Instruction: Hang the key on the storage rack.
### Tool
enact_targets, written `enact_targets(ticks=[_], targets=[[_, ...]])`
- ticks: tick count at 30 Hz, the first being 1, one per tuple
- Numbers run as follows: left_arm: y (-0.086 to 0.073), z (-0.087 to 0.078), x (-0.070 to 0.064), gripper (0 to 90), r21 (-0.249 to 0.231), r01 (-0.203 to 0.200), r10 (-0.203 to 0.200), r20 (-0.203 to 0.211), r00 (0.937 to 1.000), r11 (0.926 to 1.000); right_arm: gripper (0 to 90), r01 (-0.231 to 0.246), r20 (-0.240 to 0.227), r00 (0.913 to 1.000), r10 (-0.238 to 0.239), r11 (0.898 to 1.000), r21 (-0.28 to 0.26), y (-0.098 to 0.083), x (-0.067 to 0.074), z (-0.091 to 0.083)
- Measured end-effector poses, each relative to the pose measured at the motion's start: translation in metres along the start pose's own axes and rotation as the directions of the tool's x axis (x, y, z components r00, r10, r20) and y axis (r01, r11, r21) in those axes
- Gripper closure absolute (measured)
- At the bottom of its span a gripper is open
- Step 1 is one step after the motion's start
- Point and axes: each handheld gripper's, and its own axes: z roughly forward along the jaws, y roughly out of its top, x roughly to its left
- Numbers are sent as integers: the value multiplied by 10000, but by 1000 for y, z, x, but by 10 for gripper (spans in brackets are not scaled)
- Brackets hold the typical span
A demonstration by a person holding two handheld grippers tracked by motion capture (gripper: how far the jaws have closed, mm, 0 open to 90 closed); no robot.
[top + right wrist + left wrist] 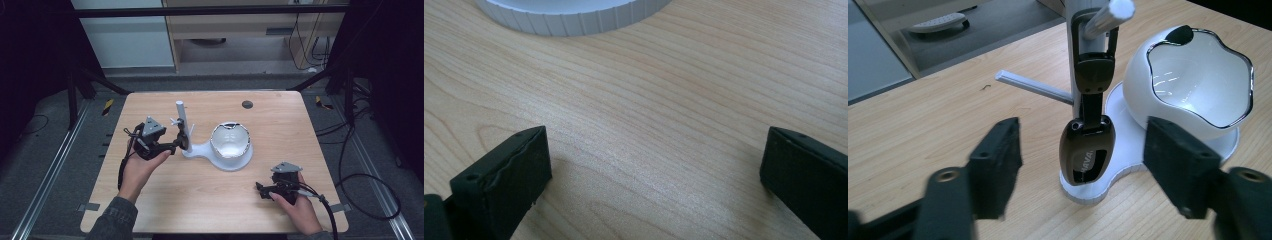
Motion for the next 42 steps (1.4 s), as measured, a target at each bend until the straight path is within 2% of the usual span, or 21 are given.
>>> enact_targets(ticks=[3,5,6,10,16,22,24,28,30,37,42], targets=[[-3,-3,-2,133,-149,62,-62,-27,10000,9999,4,-15,-16,10000,15,10000,-4,0,0,0],[-6,-5,-4,34,-186,-4,-3,-412,9991,9998,4,-21,-15,10000,21,10000,-2,0,0,0],[-9,-6,-4,23,-215,-115,108,-347,9993,9997,4,-14,-15,10000,14,10000,-4,0,0,0],[-18,-8,-4,25,-39,-180,180,115,9998,9998,5,1,1,10000,-1,10000,1,0,0,0],[-31,-12,-2,32,172,-275,267,446,9986,9995,4,-12,-14,10000,12,10000,-5,0,0,0],[-44,-12,2,42,375,-332,318,364,9988,9987,5,-4,7,10000,4,10000,0,0,0,0],[-50,-12,4,41,280,-120,105,524,9986,9995,5,-5,7,10000,5,10000,0,0,0,0],[-61,-11,5,37,416,-192,168,567,9982,9989,4,-7,3,10000,7,10000,3,0,0,0],[-67,-10,6,36,528,-101,68,633,9980,9986,5,-8,7,10000,8,10000,1,0,0,0],[-92,-4,8,34,1188,-172,96,640,9979,9928,5,-9,8,10000,9,10000,2,0,0,0],[-103,-1,7,34,1847,-561,453,625,9970,9812,4,-13,6,10000,13,10000,2,0,0,0]])
